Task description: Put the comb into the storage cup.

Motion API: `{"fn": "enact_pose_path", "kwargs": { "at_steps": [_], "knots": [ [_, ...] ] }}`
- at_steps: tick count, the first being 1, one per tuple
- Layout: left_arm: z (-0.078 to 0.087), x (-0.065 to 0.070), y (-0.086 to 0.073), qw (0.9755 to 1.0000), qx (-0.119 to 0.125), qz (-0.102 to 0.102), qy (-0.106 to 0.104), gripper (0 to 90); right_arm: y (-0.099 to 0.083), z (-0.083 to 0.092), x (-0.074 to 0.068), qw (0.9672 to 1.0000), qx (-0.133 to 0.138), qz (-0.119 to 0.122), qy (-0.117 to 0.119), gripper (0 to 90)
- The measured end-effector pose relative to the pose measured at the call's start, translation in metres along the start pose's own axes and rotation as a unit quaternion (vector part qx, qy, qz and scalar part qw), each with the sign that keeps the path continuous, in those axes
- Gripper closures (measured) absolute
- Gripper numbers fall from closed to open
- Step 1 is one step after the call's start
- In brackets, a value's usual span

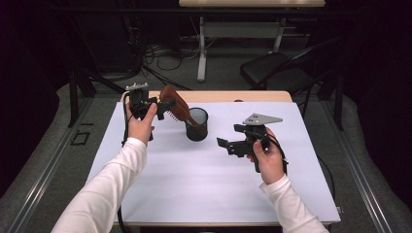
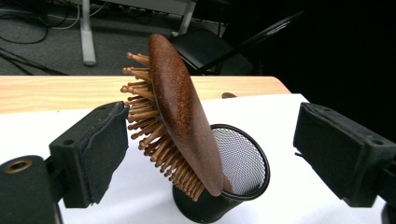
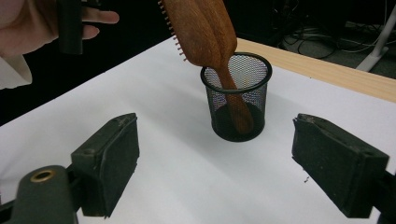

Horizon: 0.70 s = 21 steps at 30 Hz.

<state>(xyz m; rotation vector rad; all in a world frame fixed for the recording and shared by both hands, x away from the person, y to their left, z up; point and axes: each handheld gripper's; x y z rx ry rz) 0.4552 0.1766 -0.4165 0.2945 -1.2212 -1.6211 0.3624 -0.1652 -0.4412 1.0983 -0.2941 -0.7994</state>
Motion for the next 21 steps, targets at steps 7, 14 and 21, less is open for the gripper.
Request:
{"fn": "enact_pose_path", "kwargs": {
  "at_steps": [7, 14, 21],
  "knots": [
    [0.007, 0.000, 0.002, 1.0000, 0.005, 0.000, -0.005, 8.2, 0.000, 0.001, 0.001, 1.0000, 0.002, 0.000, -0.001, 14.5],
    [0.012, 0.002, 0.002, 0.9998, 0.002, -0.009, -0.018, 3.0, 0.000, 0.001, 0.000, 1.0000, 0.003, -0.002, -0.001, 14.5],
    [0.015, 0.006, 0.001, 0.9996, -0.008, -0.017, -0.022, 0.5, 0.000, 0.002, 0.001, 1.0000, 0.003, -0.002, -0.002, 14.5]
  ]
}}
Point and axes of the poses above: each handheld gripper's, and its own axes: z roughly backward along the jaws, y roughly out of its top, x roughly to its right, and after that the axes turned 2 degrees about -x, right-handed
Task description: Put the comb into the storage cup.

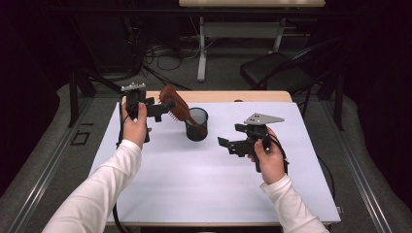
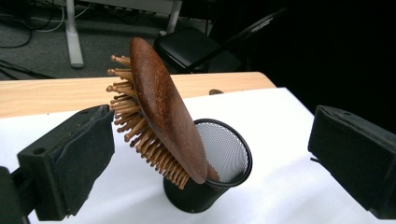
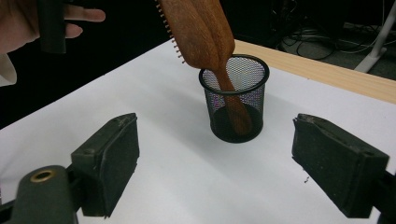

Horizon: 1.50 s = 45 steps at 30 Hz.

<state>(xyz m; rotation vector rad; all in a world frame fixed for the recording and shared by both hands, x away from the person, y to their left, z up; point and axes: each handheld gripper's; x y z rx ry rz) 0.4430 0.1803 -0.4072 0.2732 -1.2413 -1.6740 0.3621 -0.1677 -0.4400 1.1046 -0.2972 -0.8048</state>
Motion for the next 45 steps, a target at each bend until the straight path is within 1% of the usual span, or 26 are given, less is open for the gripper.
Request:
{"fn": "enact_pose_path", "kwargs": {
  "at_steps": [3, 7, 11, 13, 16, 21, 26, 36, 39, 45],
  "knots": [
    [0.001, 0.002, 0.000, 1.0000, 0.001, -0.001, 0.001, 0.4, 0.000, 0.001, 0.000, 1.0000, 0.001, 0.000, -0.002, 14.5],
    [0.002, 0.005, -0.001, 1.0000, 0.001, -0.005, -0.004, 0.4, 0.000, 0.001, 0.001, 1.0000, 0.002, -0.002, -0.002, 14.5],
    [0.004, 0.008, -0.002, 0.9998, -0.006, -0.016, -0.006, 0.4, 0.000, 0.002, 0.001, 1.0000, 0.004, -0.003, -0.001, 14.4],
    [0.004, 0.009, -0.002, 0.9997, -0.009, -0.022, -0.004, 0.4, 0.000, 0.002, 0.001, 1.0000, 0.004, -0.003, -0.002, 14.4],
    [0.004, 0.012, -0.003, 0.9995, -0.015, -0.026, -0.007, 0.4, 0.000, 0.002, 0.001, 1.0000, 0.004, -0.003, -0.002, 14.5],
    [0.004, 0.016, -0.005, 0.9988, -0.027, -0.040, -0.011, 0.4, 0.000, 0.003, 0.001, 1.0000, 0.005, -0.005, -0.003, 14.4],
    [0.005, 0.020, -0.006, 0.9985, -0.029, -0.044, -0.017, 0.4, 0.000, 0.003, 0.002, 1.0000, 0.005, -0.006, -0.003, 14.5],
    [0.002, 0.025, -0.011, 0.9972, -0.042, -0.059, -0.019, 0.4, 0.000, 0.003, 0.001, 1.0000, 0.006, -0.005, -0.003, 14.4],
    [0.002, 0.027, -0.012, 0.9971, -0.041, -0.060, -0.022, 0.4, 0.000, 0.003, 0.001, 1.0000, 0.006, -0.004, -0.003, 14.4],
    [0.001, 0.031, -0.015, 0.9962, -0.049, -0.067, -0.026, 0.4, 0.000, 0.004, 0.001, 1.0000, 0.006, -0.005, -0.003, 14.4]
  ]
}}
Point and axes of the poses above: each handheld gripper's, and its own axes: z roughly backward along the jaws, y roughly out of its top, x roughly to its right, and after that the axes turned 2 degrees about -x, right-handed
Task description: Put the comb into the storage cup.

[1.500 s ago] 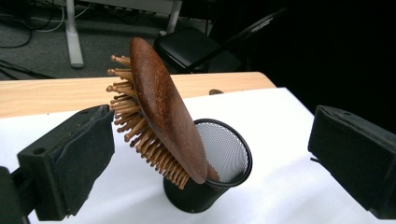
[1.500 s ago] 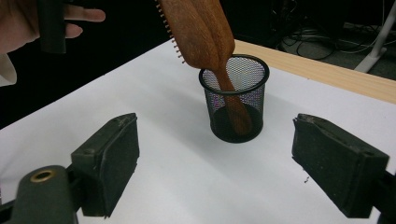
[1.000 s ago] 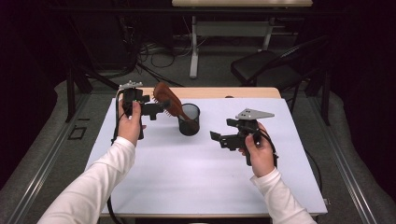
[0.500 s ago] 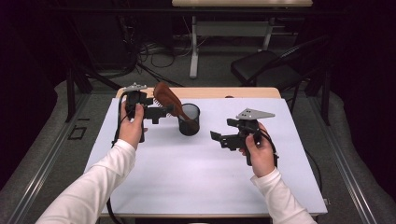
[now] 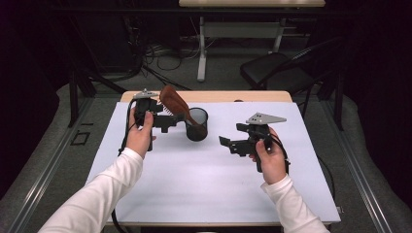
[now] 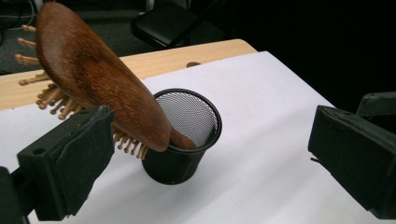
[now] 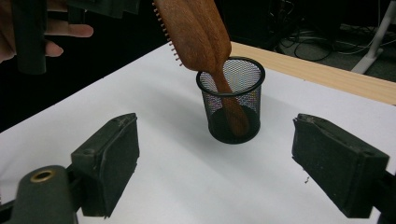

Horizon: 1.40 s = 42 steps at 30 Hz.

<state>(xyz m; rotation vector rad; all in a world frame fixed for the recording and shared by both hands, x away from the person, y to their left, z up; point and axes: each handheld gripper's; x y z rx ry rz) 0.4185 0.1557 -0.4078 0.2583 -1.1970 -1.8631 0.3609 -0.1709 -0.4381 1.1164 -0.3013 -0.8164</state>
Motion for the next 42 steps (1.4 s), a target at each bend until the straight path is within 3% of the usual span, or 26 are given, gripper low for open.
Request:
{"fn": "enact_pose_path", "kwargs": {
  "at_steps": [31, 36, 42],
  "knots": [
    [0.003, 0.015, -0.019, 0.9990, -0.011, -0.033, -0.028, 0.4, 0.000, 0.002, 0.002, 1.0000, 0.002, 0.001, 0.000, 14.5],
    [0.007, 0.019, -0.022, 0.9981, -0.017, -0.054, -0.025, 0.4, 0.001, 0.001, 0.003, 1.0000, 0.003, -0.001, 0.004, 14.5],
    [0.009, 0.025, -0.026, 0.9968, -0.018, -0.068, -0.037, 0.5, 0.000, 0.001, 0.003, 1.0000, 0.002, 0.000, 0.007, 14.5]
  ]
}}
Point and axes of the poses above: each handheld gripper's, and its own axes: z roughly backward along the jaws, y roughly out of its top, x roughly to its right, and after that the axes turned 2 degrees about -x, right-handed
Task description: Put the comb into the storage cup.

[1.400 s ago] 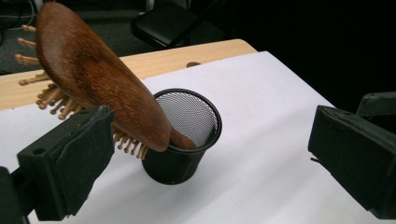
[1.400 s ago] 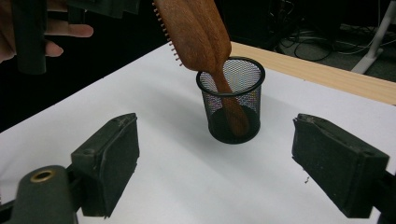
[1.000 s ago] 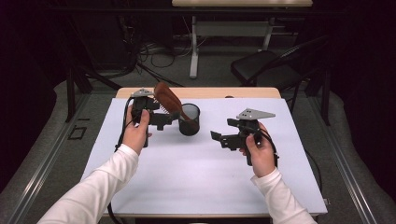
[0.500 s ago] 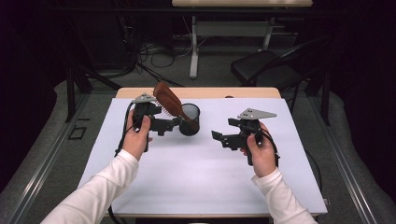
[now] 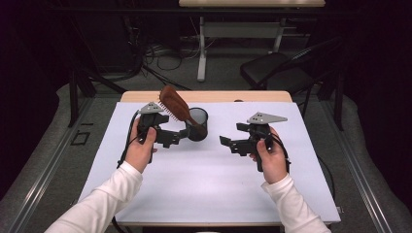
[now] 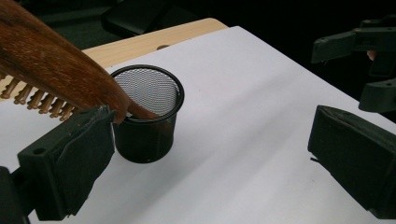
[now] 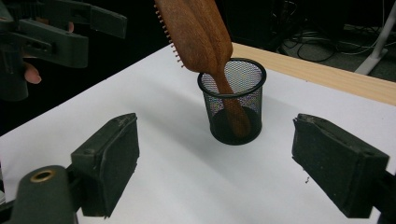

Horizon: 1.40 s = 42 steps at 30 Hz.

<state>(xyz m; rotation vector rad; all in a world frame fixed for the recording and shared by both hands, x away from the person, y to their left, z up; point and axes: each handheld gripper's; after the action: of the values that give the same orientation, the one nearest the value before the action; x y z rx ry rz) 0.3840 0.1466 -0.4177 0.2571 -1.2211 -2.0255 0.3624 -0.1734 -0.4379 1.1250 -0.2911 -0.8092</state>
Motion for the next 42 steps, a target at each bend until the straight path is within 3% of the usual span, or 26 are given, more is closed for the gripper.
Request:
{"fn": "enact_pose_path", "kwargs": {
  "at_steps": [6, 23, 35, 42],
  "knots": [
    [0.003, 0.004, -0.005, 0.9999, -0.004, -0.010, -0.003, 0.6, 0.000, 0.004, 0.001, 1.0000, 0.003, 0.000, -0.002, 14.4],
    [0.014, -0.001, -0.013, 1.0000, -0.003, -0.006, -0.004, 1.1, 0.000, 0.005, 0.003, 1.0000, -0.001, -0.002, -0.009, 14.4],
    [0.025, -0.002, -0.019, 1.0000, 0.000, -0.008, 0.001, 1.1, -0.002, 0.014, 0.001, 0.9995, -0.009, 0.014, -0.028, 14.3],
    [0.035, -0.005, -0.025, 1.0000, 0.003, -0.003, 0.002, 1.2, -0.006, 0.019, -0.003, 0.9988, -0.026, 0.029, -0.031, 14.1]
  ]
}}
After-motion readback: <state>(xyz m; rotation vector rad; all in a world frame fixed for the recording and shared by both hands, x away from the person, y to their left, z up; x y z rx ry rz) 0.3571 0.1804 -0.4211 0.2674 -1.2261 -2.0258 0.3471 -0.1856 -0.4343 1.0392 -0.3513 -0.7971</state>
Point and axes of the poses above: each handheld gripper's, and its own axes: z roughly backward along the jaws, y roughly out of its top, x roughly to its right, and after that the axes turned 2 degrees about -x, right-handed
